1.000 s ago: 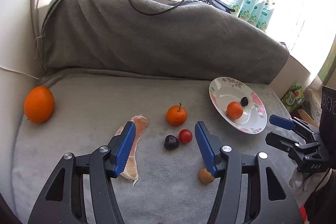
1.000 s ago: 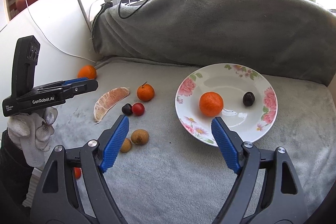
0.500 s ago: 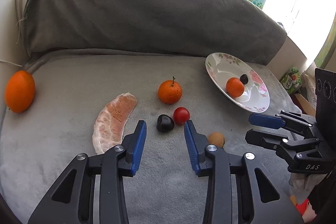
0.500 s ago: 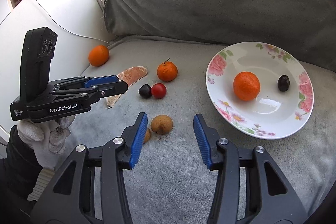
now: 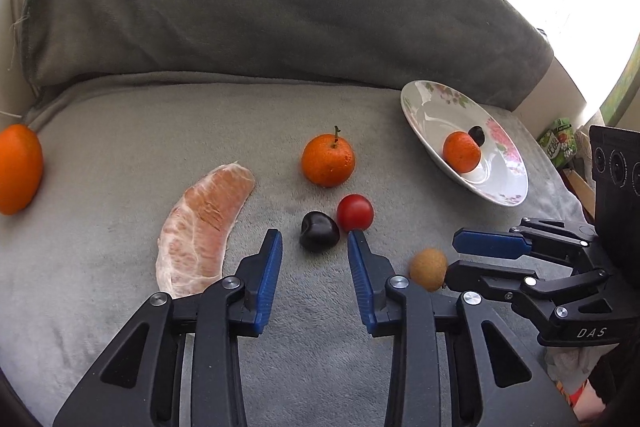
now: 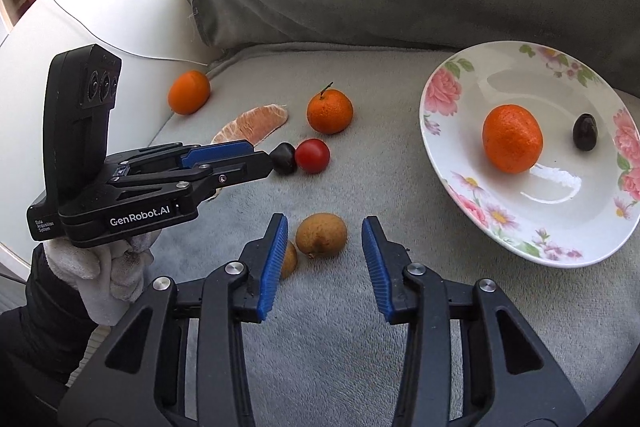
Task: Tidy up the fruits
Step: 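Grasp the dark cherry with left gripper while right gripper grasps the brown round fruit, then carry dark cherry into the plate with left gripper while right gripper places brown fruit there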
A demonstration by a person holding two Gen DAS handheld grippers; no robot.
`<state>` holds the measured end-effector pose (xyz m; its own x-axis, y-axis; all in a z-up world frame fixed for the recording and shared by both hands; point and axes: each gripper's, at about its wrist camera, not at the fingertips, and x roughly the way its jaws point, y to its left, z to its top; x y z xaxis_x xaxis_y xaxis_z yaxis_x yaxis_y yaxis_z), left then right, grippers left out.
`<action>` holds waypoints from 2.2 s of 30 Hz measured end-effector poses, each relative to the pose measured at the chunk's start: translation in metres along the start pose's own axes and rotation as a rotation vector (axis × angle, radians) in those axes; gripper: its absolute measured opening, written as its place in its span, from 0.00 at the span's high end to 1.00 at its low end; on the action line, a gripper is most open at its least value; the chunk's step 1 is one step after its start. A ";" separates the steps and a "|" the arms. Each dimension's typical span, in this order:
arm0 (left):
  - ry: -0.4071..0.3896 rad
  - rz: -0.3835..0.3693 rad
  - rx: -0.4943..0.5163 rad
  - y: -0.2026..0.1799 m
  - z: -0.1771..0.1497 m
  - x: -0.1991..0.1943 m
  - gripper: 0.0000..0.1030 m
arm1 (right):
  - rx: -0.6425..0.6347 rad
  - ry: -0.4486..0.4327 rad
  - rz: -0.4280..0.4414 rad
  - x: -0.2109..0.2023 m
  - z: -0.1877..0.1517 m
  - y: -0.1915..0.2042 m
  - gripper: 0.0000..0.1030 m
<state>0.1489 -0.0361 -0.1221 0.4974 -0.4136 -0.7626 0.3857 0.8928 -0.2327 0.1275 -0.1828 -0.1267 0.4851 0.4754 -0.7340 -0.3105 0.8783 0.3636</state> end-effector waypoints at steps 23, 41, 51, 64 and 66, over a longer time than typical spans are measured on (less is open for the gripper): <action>0.031 0.005 0.035 -0.007 0.005 0.021 0.78 | -0.001 0.048 0.025 0.016 0.004 0.001 0.64; 0.016 0.007 0.019 -0.006 0.004 0.020 0.81 | 0.008 0.045 0.021 0.016 0.003 0.000 0.69; -0.017 -0.001 -0.010 -0.001 0.004 0.001 0.81 | 0.004 -0.003 0.008 -0.003 0.000 -0.002 0.70; -0.086 -0.039 0.021 -0.024 0.025 -0.022 0.81 | 0.011 -0.117 -0.079 -0.057 -0.003 -0.019 0.70; -0.088 -0.045 0.028 -0.032 0.028 -0.020 0.81 | 0.022 -0.132 -0.098 -0.064 -0.004 -0.025 0.70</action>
<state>0.1485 -0.0609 -0.0827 0.5452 -0.4684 -0.6953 0.4302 0.8681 -0.2476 0.1015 -0.2352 -0.0912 0.6156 0.3884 -0.6857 -0.2392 0.9211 0.3070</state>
